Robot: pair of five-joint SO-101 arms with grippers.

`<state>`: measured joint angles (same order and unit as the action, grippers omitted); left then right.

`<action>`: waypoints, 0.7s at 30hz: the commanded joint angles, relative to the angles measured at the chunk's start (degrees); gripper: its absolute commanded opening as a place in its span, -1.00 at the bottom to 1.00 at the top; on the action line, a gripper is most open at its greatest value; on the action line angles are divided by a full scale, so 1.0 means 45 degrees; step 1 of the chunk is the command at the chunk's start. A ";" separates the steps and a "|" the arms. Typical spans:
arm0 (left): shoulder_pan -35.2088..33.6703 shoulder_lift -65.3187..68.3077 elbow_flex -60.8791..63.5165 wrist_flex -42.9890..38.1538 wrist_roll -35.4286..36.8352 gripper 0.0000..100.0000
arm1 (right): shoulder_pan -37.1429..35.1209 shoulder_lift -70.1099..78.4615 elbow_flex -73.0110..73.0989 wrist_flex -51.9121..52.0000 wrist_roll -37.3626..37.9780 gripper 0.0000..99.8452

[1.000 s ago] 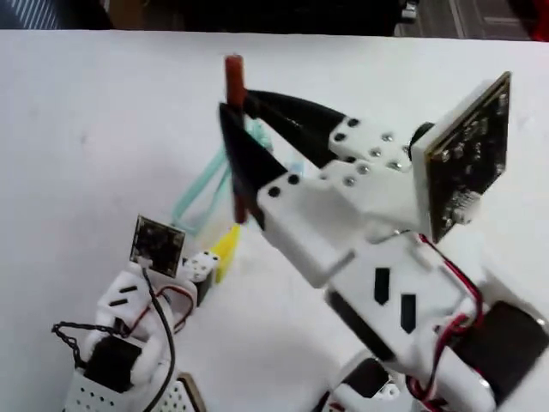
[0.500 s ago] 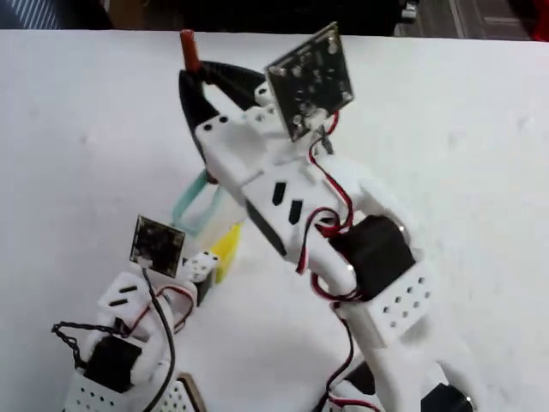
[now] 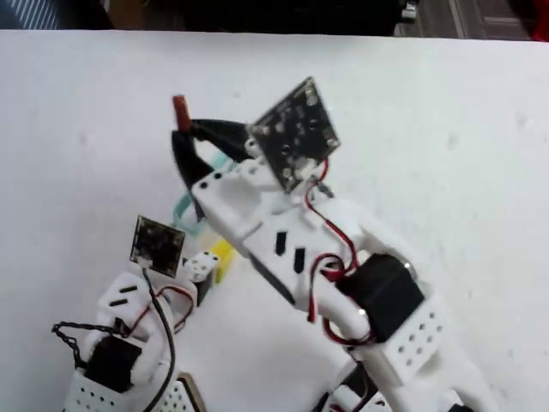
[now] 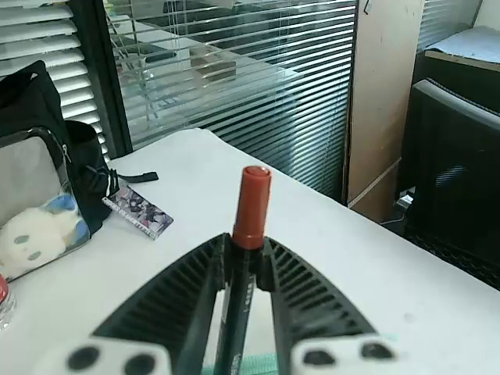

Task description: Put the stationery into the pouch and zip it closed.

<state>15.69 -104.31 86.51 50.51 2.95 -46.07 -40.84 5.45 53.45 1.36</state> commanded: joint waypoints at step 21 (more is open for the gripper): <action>0.0010 0.0088 -0.0586 -0.0059 0.0117 -0.57 | 0.3683 0.0010 -0.0449 0.0850 -0.0137 -0.51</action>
<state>15.69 -104.31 86.51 50.51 2.95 -36.48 -41.63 5.45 57.23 1.36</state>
